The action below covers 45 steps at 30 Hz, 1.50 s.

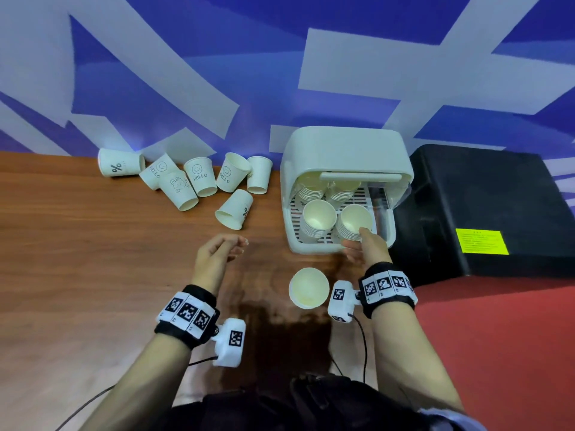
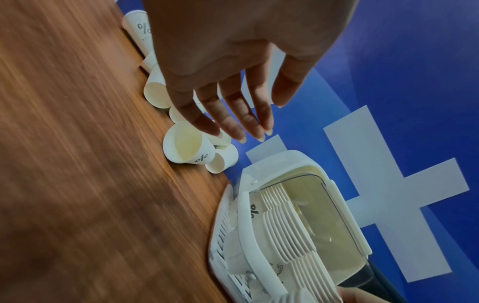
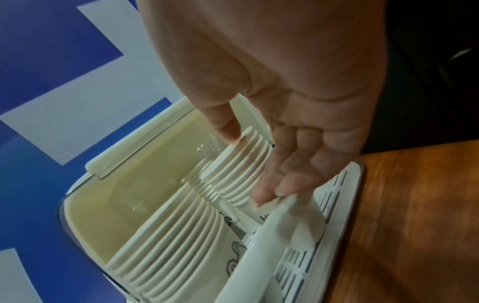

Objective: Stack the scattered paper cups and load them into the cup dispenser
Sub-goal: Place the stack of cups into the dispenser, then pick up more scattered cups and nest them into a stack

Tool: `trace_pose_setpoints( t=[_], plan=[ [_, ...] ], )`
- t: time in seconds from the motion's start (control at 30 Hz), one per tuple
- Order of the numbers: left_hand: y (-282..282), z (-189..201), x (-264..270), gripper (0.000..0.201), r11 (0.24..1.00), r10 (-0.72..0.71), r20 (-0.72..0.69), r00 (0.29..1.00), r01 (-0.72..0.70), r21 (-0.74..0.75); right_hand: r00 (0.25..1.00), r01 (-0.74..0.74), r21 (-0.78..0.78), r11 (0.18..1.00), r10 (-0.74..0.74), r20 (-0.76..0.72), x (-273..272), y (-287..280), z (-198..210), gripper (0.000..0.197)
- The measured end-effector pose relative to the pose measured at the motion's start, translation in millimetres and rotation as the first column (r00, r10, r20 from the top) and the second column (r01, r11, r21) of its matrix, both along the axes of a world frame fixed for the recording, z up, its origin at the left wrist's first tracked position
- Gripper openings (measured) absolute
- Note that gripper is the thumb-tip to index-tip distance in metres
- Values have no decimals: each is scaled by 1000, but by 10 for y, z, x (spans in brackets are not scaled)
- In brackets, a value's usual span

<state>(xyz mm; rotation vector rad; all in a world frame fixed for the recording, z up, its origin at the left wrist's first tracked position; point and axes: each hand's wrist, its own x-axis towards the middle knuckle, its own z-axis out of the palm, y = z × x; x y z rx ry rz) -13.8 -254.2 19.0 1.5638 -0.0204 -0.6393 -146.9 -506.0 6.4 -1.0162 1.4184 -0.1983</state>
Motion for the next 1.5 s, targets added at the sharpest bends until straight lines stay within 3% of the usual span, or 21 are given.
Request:
trace_pose_setpoints(
  t=[0.37,0.6,0.83,1.03,1.23,1.33,1.5],
  plan=[
    [373,-59,240,22,997,-77,-44,996,77,-13,990,47,-165,985,-24,141,-39,553,349,51],
    [696,-144,498,23,993,-111,-94,989,114,36,983,7,-223,975,34,180,271,1135,546,35],
    [911,-315,909,27,978,-105,-99,989,121,170,977,-86,-190,978,120,176,864,1591,341,21],
    [974,-386,1522,27,954,-44,-114,993,75,290,926,-371,-330,868,372,-62,1313,1823,-24,35],
    [911,-687,2095,17,907,51,-48,998,-26,421,792,-609,-321,725,537,-289,1703,1843,-181,55],
    [803,-532,2191,12,894,20,-16,1000,-10,449,707,-697,-281,660,564,-427,1905,1806,-308,66],
    [582,-549,2417,40,869,-91,44,995,58,492,605,-772,-200,603,602,-521,2107,1774,-431,75]
  ],
)
